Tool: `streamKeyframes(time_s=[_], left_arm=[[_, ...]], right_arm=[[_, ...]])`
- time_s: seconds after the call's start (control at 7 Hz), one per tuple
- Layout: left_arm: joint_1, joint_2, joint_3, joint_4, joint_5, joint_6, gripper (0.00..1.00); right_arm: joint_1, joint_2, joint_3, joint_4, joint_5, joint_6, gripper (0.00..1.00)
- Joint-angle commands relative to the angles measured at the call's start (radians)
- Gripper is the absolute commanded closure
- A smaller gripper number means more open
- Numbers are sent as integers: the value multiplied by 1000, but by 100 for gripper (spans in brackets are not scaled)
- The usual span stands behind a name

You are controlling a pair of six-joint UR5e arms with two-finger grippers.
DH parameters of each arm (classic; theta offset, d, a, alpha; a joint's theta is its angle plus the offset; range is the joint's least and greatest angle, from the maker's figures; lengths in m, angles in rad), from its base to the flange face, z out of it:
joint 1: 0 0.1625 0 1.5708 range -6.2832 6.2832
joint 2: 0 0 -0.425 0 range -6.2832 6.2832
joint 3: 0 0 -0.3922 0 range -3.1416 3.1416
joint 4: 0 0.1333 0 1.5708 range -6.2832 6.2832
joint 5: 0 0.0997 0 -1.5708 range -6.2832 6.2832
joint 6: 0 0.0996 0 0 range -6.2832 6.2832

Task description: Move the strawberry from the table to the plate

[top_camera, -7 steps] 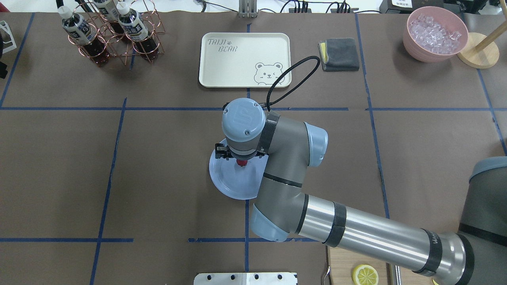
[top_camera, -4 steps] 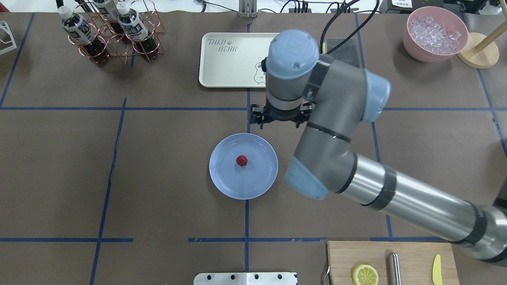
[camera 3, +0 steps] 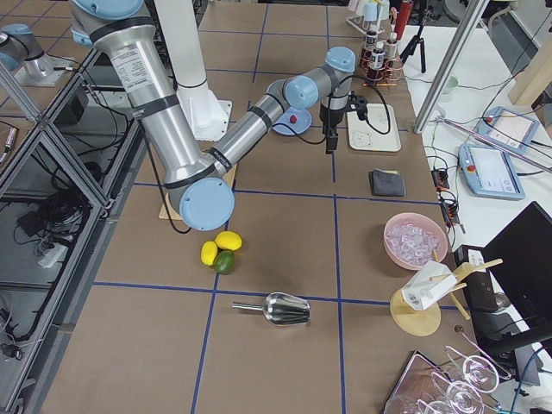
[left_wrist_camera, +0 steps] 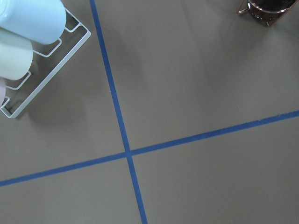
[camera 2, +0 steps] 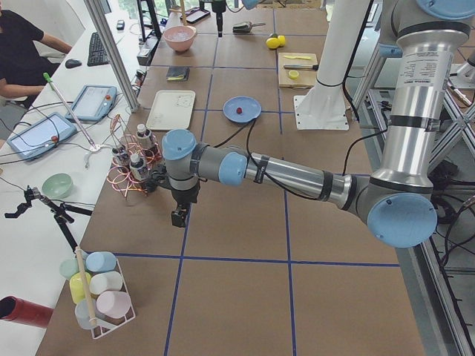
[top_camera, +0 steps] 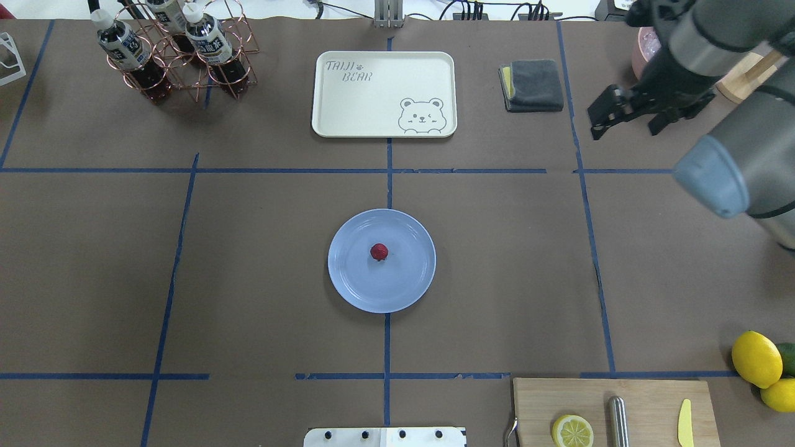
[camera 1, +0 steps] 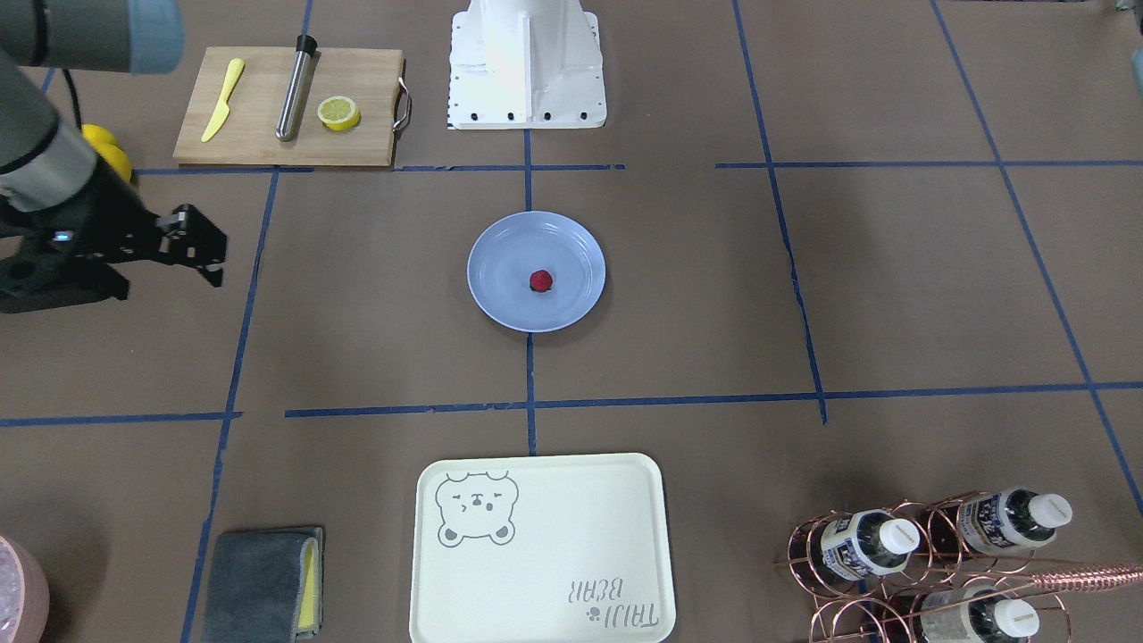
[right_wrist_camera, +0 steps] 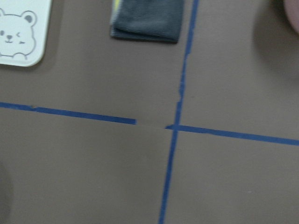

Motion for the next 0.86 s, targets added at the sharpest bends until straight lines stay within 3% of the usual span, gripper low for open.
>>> streamKeyframes(time_s=[0.0, 0.14, 0.29, 0.71], left_arm=[[-38, 23, 34, 1, -35, 52, 0], [-46, 37, 35, -4, -35, 52, 0], [-46, 40, 35, -4, -35, 52, 0], [-46, 63, 35, -10, -36, 55, 0]], right_arm=[[240, -155, -78, -1, 91, -390, 0], [314, -206, -157, 1, 105, -578, 0], [375, -213, -225, 1, 107, -653, 0], [530, -348, -276, 10, 109, -779, 0]])
